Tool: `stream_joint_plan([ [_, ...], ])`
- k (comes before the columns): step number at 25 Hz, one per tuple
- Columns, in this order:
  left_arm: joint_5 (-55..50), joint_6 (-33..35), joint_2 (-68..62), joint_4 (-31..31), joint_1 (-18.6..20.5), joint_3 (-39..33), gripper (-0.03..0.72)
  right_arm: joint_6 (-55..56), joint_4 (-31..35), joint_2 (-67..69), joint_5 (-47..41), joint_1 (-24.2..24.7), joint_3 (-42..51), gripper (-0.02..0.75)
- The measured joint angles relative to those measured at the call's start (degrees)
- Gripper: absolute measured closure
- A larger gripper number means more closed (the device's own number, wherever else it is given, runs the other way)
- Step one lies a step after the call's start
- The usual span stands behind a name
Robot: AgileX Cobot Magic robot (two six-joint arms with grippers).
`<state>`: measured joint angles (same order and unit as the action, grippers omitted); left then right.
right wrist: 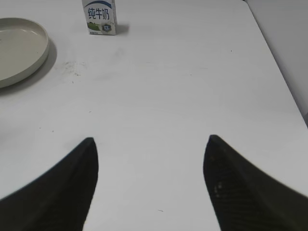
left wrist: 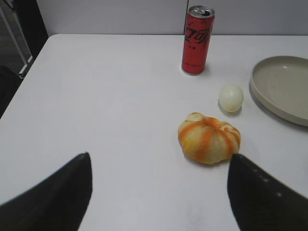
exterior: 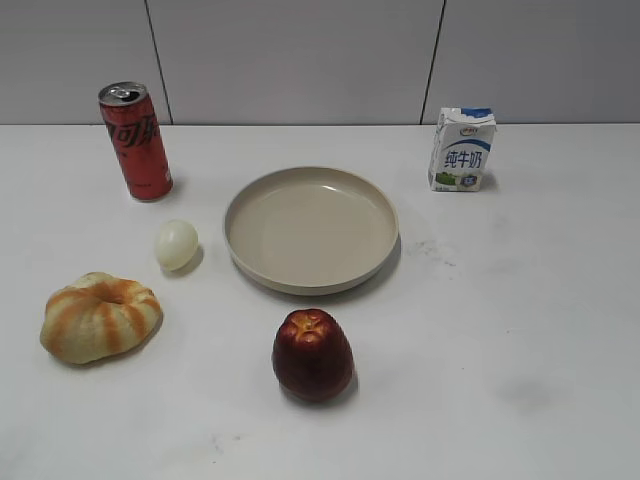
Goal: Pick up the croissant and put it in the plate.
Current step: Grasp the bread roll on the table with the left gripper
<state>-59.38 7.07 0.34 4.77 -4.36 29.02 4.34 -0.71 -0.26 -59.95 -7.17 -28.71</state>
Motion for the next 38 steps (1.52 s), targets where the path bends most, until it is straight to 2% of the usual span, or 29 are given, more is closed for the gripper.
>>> stream_joint_plan([
  [11, 0.00, 0.04, 0.00, -0.56, 0.00, 0.00, 0.027, 0.00, 0.00, 0.00, 0.00, 0.00, 0.00, 0.218],
  [18, 0.81, 0.01, -0.31, -0.44, 0.00, 0.36, 0.097, 0.00, 0.00, 0.00, 0.00, 0.00, 0.00, 0.218],
  [21, 5.32, 0.00, -4.03, 0.01, 0.00, 1.65, 0.098, 0.00, 0.00, 0.00, 0.00, 0.00, 0.00, 0.218],
  [25, 10.86, -0.01, -16.15, 1.71, 0.00, 2.45, 0.076, 0.00, 0.00, 0.00, 0.00, 0.00, 0.00, 0.218],
  [30, 17.07, 0.43, -36.56, 9.67, -1.05, 2.62, 0.071, 0.00, 0.00, 0.00, 0.00, 0.00, 0.00, 0.218],
  [38, 23.20, 7.64, -69.78, 20.03, -1.42, 7.01, 0.077, 0.00, 0.00, 0.00, 0.00, 0.00, 0.00, 0.218],
])
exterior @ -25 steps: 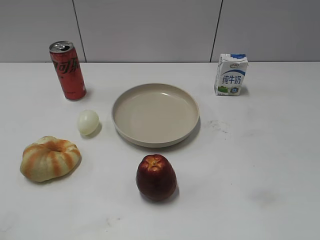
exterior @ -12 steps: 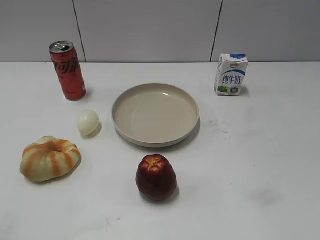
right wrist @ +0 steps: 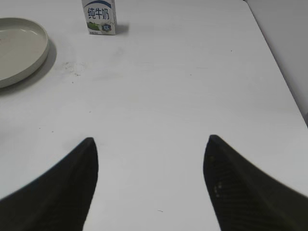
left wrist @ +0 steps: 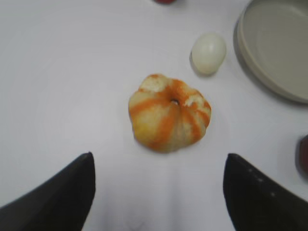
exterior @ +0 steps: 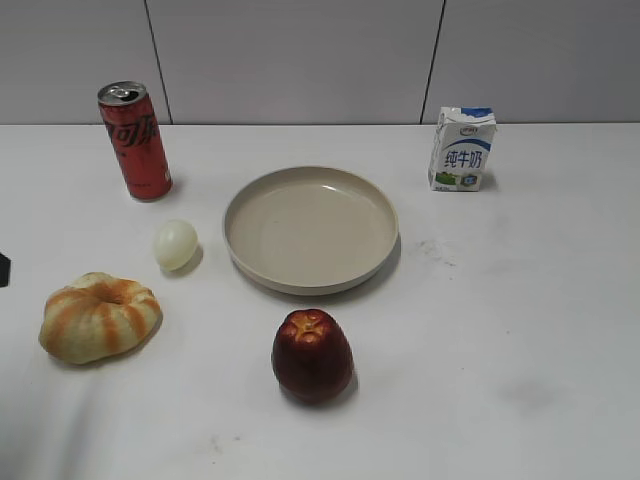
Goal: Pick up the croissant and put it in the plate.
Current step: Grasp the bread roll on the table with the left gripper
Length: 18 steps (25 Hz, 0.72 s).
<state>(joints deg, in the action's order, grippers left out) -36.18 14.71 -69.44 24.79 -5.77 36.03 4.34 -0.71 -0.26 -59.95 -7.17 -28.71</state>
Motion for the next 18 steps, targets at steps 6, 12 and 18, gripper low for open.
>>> stream_joint_plan([
  [6, 1.97, 3.49, -16.67, 4.12, -0.10, 6.56, 0.089, 0.00, 0.00, 0.00, 0.00, 0.00, 0.00, 0.218],
  [12, 3.89, 3.78, -27.33, 4.54, -0.10, 10.06, 0.119, 0.00, 0.00, 0.00, 0.00, 0.00, 0.00, 0.218],
  [18, 4.73, 3.80, -31.49, 7.10, -0.10, 10.86, 0.347, 0.00, 0.00, 0.00, 0.00, 0.00, 0.00, 0.218],
])
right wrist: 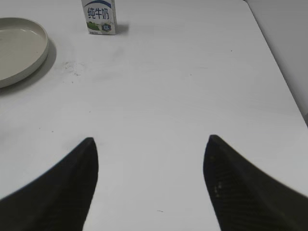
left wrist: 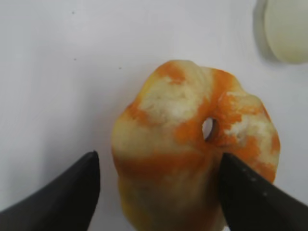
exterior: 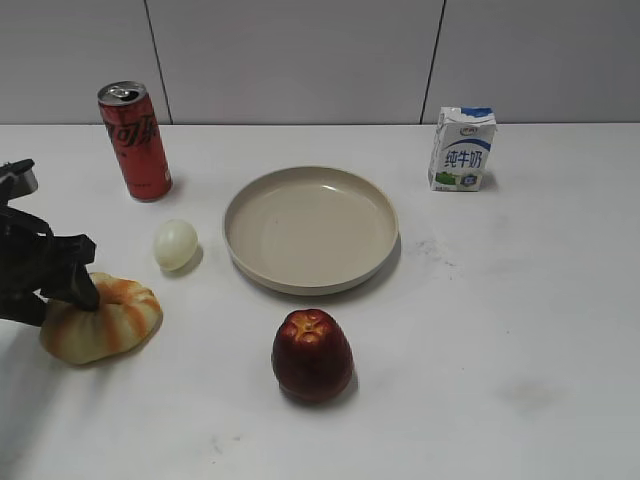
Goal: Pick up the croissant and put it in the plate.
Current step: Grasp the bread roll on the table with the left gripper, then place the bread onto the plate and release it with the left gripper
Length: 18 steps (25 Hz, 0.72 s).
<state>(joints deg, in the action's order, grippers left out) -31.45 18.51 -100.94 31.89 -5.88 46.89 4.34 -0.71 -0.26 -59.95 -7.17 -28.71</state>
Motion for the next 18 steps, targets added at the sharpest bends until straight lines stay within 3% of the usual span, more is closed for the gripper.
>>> stream_joint_plan([
  [4, -0.25, 0.00, -0.13, 0.22, 0.00, 0.46, 0.596, 0.00, 0.00, 0.00, 0.00, 0.00, 0.00, 0.218],
  [13, -3.92, 0.00, 9.32, 0.05, 0.00, 0.78, 0.601, 0.00, 0.00, 0.00, 0.00, 0.00, 0.00, 0.218],
  [18, -7.28, 0.00, 14.90, 2.95, -1.11, 7.79, 0.601, 0.00, 0.00, 0.00, 0.00, 0.00, 0.00, 0.218],
])
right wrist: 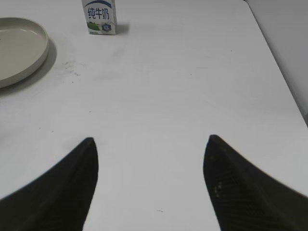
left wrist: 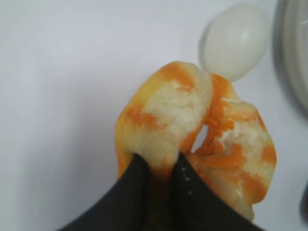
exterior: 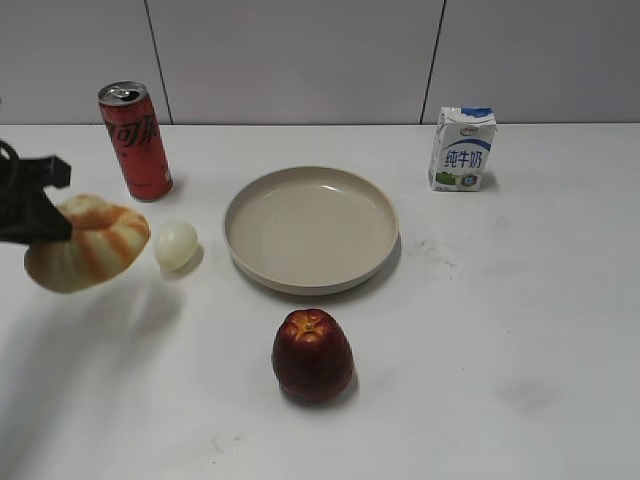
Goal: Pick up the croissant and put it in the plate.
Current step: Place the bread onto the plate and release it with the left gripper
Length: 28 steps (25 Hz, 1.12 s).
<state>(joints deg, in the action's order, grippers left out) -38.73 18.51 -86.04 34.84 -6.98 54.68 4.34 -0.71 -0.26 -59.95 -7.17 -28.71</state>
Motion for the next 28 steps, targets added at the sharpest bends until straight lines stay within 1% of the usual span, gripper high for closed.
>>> stream_joint_plan([
  [3, -0.62, 0.00, -1.24, 0.83, -3.41, 5.95, 0.601, 0.00, 0.00, 0.00, 0.00, 0.00, 0.00, 0.218],
  [5, -0.57, 0.00, -3.75, 1.13, -6.76, 9.83, 0.601, 0.00, 0.00, 0.00, 0.00, 0.00, 0.00, 0.218],
  [9, 0.42, 0.00, -11.25, 1.53, -12.69, 17.32, 0.601, 0.00, 0.00, 0.00, 0.00, 0.00, 0.00, 0.218],
  [11, 1.75, 0.00, -15.96, 1.64, -14.86, 20.16, 0.601, 0.00, 0.00, 0.00, 0.00, 0.00, 0.00, 0.218],
  [15, 2.46, 0.00, -24.86, 1.70, -18.21, 25.99, 0.601, 0.00, 0.00, 0.00, 0.00, 0.00, 0.00, 0.218],
  [19, 2.95, 0.00, -31.77, 1.39, -19.96, 29.99, 0.601, 0.00, 0.00, 0.00, 0.00, 0.00, 0.00, 0.218],
  [20, 3.08, 0.00, -33.14, 1.24, -20.12, 30.72, 0.590, 0.00, 0.00, 0.00, 0.00, 0.00, 0.00, 0.218],
  [21, 3.08, 0.05, -34.22, 1.11, -20.12, 31.07, 0.561, 0.00, 0.00, 0.00, 0.00, 0.00, 0.00, 0.218],
  [22, 3.18, 0.05, -34.98, 0.82, -20.18, 31.21, 0.485, 0.00, 0.00, 0.00, 0.00, 0.00, 0.00, 0.218],
  [25, 3.15, 0.05, -35.57, -0.16, -20.18, 31.41, 0.199, 0.00, 0.00, 0.00, 0.00, 0.00, 0.00, 0.218],
  [26, 3.00, 0.05, -35.42, -0.16, -20.18, 31.49, 0.117, 0.00, 0.00, 0.00, 0.00, 0.00, 0.00, 0.218],
  [28, 2.23, 0.05, -34.69, -0.77, -20.18, 31.56, 0.077, 0.00, 0.00, 0.00, 0.00, 0.00, 0.00, 0.218],
])
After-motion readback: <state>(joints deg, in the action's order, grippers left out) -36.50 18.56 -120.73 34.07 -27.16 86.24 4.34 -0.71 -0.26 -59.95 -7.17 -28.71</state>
